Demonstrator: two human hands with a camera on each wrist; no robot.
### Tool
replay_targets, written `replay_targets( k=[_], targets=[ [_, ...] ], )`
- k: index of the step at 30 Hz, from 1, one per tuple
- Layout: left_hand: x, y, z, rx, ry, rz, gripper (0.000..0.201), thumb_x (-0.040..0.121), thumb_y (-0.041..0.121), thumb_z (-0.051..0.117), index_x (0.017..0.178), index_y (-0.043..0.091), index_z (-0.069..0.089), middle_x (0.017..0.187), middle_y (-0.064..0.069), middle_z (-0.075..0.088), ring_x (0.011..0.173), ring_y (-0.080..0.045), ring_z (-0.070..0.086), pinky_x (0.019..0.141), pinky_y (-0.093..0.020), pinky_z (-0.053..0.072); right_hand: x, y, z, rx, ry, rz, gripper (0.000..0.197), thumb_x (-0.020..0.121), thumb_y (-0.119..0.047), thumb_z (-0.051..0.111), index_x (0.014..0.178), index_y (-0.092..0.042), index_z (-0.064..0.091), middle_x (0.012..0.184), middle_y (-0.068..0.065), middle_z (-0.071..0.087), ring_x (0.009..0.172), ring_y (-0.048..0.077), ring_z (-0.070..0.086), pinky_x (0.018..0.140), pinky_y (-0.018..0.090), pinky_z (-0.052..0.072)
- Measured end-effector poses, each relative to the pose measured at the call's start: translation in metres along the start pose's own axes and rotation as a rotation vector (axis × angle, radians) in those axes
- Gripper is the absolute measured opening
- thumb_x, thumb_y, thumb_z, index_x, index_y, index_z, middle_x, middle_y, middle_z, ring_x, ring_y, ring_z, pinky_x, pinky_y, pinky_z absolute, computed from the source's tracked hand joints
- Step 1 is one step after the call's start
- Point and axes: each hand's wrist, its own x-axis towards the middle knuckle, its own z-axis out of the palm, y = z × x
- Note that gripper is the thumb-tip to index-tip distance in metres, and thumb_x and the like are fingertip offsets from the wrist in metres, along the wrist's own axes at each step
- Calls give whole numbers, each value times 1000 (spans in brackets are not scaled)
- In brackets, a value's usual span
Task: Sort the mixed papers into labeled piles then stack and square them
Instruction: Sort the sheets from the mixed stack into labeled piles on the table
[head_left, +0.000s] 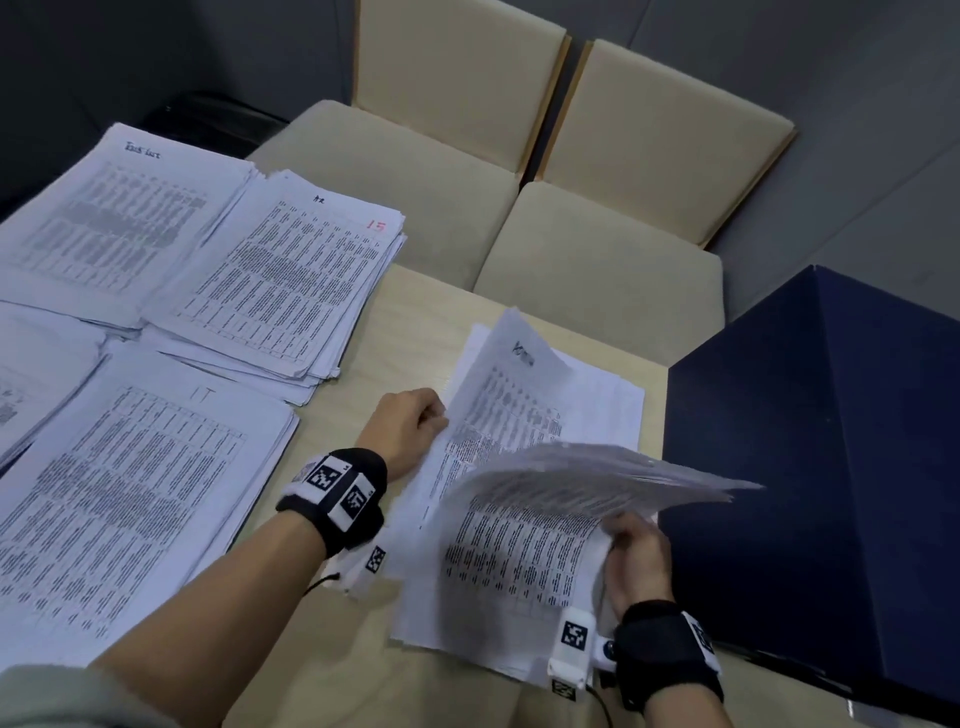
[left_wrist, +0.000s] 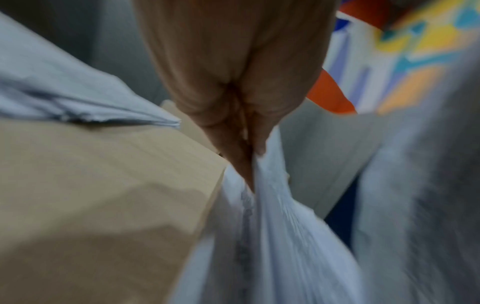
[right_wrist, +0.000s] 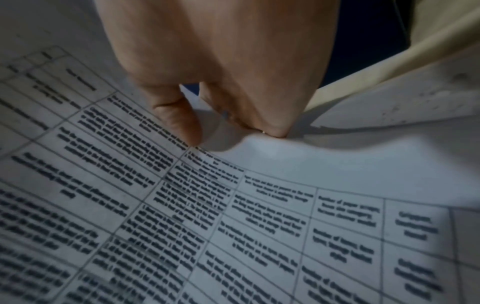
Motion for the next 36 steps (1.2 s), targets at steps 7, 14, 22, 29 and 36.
replay_targets(
  k=[7,14,22,29,36],
  targets=[
    [-10,8,-1,-378,-7,-28,24,75,5,82,74,18,61,64,4,55,54,-1,48,59,-13,43,8,-8,8,82,-81,106,27,77,9,39,64,-15,36,59,-1,33,64,17,31,64,26,29],
    [-7,0,12,-173,134,-109,28,75,20,83,68,13,57,62,2,52,55,-11,41,47,-15,36,-4,-13,16,6,37,27,23,83,8,53,67,-8,53,56,1,56,50,14,53,53,23,44],
    [-8,-18,15,-147,252,-214,43,85,29,72,60,15,40,55,2,36,53,-16,30,49,-26,25,-6,-12,5,-16,145,-42,14,84,3,60,76,-8,63,80,9,67,70,23,62,59,25,50],
    [-5,-27,17,-213,215,-326,31,85,21,71,68,12,47,61,-1,43,55,-18,37,53,-28,30,-12,-8,-6,115,-27,-52,22,85,11,49,80,-10,55,86,8,64,78,21,61,68,30,50],
    [-9,-3,5,-763,52,-241,25,81,-4,74,81,7,51,57,5,53,52,-8,50,56,-20,47,-10,-13,-5,237,-125,156,33,88,9,36,71,-13,54,64,-3,59,68,16,52,68,25,40]
  ],
)
